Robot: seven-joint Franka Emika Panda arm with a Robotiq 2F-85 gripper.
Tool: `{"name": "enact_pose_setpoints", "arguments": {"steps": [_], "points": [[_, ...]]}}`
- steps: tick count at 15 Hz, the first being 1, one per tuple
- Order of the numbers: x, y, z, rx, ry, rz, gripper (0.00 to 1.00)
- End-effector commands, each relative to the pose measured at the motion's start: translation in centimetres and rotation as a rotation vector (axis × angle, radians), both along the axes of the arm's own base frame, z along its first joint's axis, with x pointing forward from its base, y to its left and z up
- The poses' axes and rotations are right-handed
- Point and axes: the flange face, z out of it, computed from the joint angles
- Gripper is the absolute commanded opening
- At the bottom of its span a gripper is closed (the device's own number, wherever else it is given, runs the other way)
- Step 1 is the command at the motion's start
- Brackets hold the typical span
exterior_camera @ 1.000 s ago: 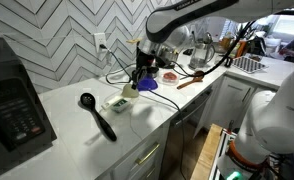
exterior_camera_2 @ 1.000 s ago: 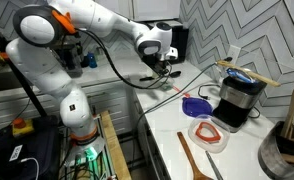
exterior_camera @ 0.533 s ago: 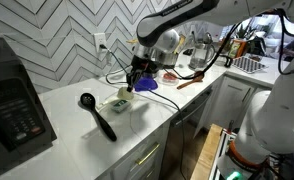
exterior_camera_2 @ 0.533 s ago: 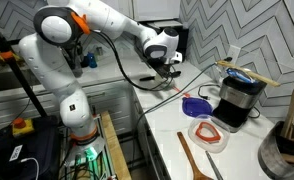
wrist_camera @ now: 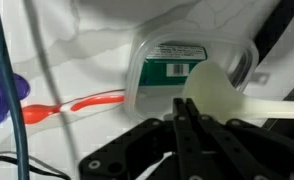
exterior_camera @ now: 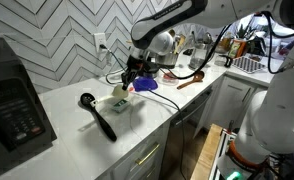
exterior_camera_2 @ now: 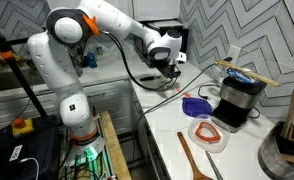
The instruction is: Remove the white serving spoon from the lunchbox on the right and put it in the lunchbox on the left
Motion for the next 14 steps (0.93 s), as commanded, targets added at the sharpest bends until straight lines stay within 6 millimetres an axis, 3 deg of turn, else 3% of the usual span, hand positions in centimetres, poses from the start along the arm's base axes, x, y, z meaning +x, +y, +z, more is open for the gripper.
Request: {"name": "enact_pose_setpoints", "arguments": {"steps": [1,2,3,4,6,9,12,13,14], "points": [[0.8,-0.4,-1.2,-0.036,-0.003,-0.019,0.01],[1.0,-0.5,-1.4,-0.048,-0.009,-0.023,0.01],[1.1,-0.7,-1.6,-0.06,-0.017,-0.025,0.28],[1.2,-0.9,-1.7,-0.068,-0.018,-0.028,0.3],[1.2,-1.2,-1.4,-0.07,-0.027,-0.035,0.43],[0.3,-1.3,0.8,-0.032,-0.059,-0.022,0.65],[-1.5,-1.1,4.4,0.046,-0.14,0.053,0.88],[0.5,-0.9,2.4,0.002,-0.106,0.006,0.7],[0.1,-0.9,3.6,0.017,-0.128,0.023,0.77]]}}
